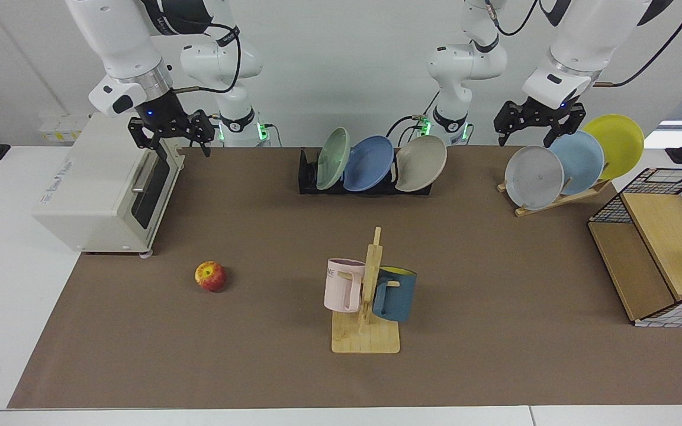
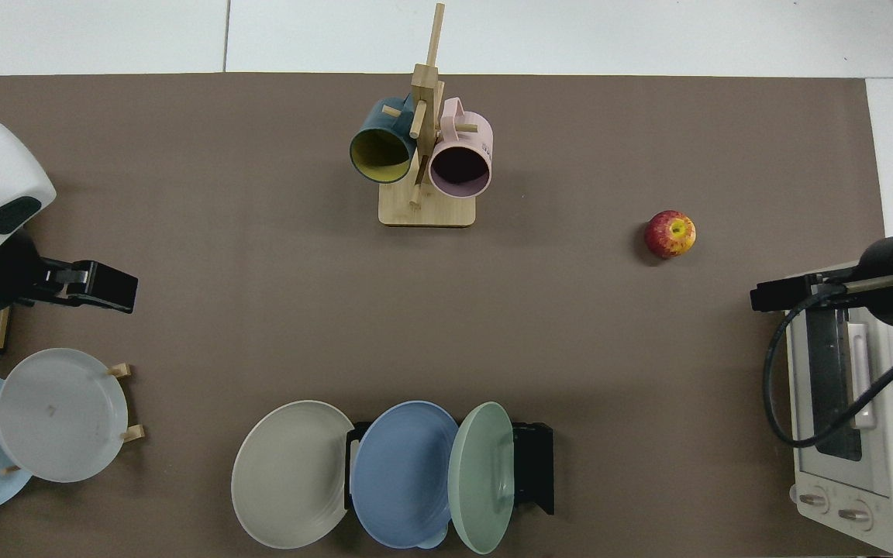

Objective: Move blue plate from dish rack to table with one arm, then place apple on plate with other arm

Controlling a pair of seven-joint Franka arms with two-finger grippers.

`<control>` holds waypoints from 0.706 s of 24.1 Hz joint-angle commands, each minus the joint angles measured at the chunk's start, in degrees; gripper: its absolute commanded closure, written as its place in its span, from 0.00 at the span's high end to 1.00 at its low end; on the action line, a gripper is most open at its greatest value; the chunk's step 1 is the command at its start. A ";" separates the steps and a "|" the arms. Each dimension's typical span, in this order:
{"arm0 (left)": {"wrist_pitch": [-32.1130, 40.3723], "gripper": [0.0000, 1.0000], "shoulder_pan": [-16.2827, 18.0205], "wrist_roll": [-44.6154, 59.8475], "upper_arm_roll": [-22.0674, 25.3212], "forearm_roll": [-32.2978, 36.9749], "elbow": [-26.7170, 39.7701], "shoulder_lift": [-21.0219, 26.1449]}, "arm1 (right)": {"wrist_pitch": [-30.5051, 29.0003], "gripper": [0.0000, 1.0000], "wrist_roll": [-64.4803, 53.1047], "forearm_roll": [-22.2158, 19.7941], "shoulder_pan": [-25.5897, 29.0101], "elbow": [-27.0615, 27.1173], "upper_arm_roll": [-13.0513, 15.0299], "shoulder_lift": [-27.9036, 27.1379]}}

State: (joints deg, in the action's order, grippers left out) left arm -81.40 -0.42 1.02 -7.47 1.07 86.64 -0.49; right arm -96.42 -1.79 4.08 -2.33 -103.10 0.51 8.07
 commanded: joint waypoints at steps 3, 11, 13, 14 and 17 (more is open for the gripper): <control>-1.22 1.00 0.16 -0.75 0.00 0.16 1.77 -1.36 | 0.89 1.00 -1.72 -0.30 1.01 0.18 -0.51 0.28; -1.30 1.00 -0.02 -0.05 -0.71 0.24 1.25 -1.53 | 0.89 1.00 -1.72 -0.30 1.01 0.18 -0.51 0.28; -1.31 1.00 -0.19 0.12 -0.79 0.24 1.25 -1.53 | 0.89 1.00 -1.72 -0.30 1.01 0.18 -0.51 0.28; -1.13 1.00 -0.19 0.21 -0.71 0.07 1.25 -1.62 | 0.89 1.00 -1.72 -0.30 1.01 0.18 -0.51 0.28; -0.95 1.00 0.07 0.30 -0.62 0.07 1.25 -1.88 | 0.89 1.00 -1.72 -0.30 1.01 0.18 -0.51 0.28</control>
State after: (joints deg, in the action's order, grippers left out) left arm -81.53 -0.48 1.08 -8.20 1.07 86.67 -0.94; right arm -96.42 -1.79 4.08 -2.33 -103.10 0.51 8.07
